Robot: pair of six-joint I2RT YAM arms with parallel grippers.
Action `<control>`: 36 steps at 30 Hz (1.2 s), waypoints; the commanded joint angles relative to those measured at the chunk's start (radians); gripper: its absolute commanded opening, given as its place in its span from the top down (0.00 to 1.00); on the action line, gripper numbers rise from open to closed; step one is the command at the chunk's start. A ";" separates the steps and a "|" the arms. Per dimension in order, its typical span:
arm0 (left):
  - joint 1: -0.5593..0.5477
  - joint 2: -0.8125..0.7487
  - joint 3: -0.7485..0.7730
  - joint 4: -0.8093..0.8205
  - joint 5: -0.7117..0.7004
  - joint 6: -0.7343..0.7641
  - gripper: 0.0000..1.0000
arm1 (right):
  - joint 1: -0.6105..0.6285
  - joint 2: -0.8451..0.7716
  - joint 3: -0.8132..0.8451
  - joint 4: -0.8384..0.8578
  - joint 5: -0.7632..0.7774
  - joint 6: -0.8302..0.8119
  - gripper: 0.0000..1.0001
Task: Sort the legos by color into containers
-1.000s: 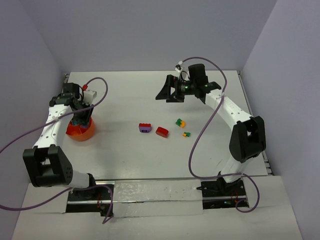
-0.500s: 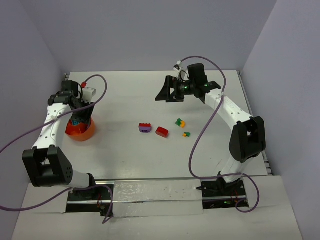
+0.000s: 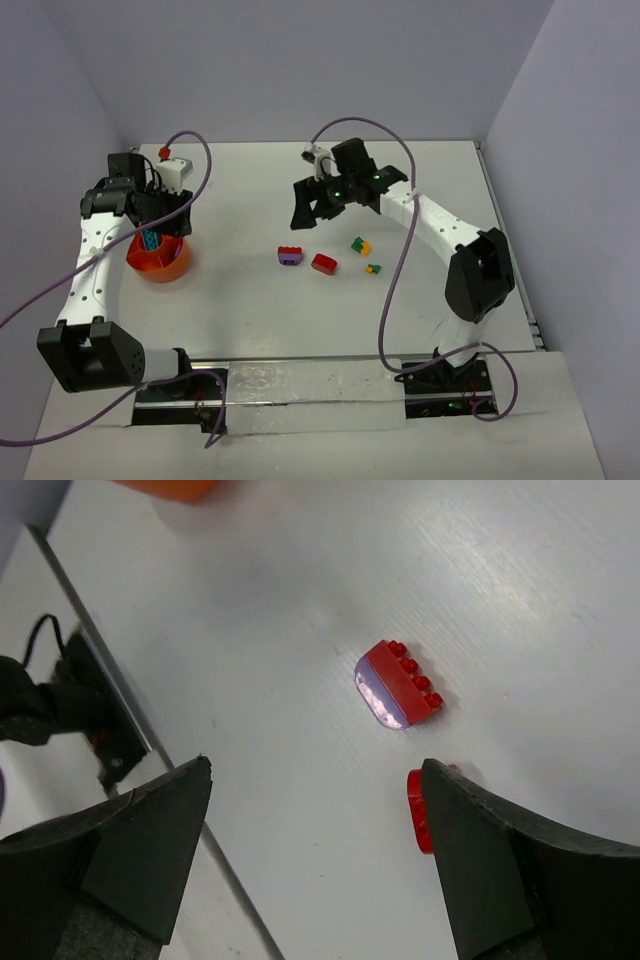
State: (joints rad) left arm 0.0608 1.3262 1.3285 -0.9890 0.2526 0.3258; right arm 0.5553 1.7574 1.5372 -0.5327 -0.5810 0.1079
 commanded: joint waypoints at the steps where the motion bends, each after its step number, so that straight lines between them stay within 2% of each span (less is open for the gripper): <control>1: 0.002 -0.069 0.007 0.013 0.173 0.008 0.44 | 0.047 0.021 0.037 -0.040 0.131 -0.097 0.10; 4: 0.003 -0.097 -0.027 0.062 0.233 -0.030 0.44 | 0.060 0.051 0.056 -0.053 0.159 -0.097 0.11; 13: 0.003 -0.110 -0.041 0.093 0.378 -0.051 0.44 | 0.106 0.205 0.179 -0.121 0.275 -0.291 0.12; 19: 0.002 -0.148 -0.082 0.155 0.475 -0.097 0.43 | 0.136 0.301 0.260 -0.175 0.275 -0.410 0.18; 27: 0.002 -0.137 -0.101 0.172 0.549 -0.120 0.41 | 0.185 0.405 0.346 -0.270 0.256 -0.567 0.22; 36: 0.002 -0.154 -0.129 0.213 0.562 -0.152 0.39 | 0.201 0.516 0.423 -0.351 0.240 -0.636 0.22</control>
State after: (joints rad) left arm 0.0608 1.2005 1.2069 -0.8370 0.7731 0.1945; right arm 0.7508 2.2383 1.9095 -0.8264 -0.3351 -0.4707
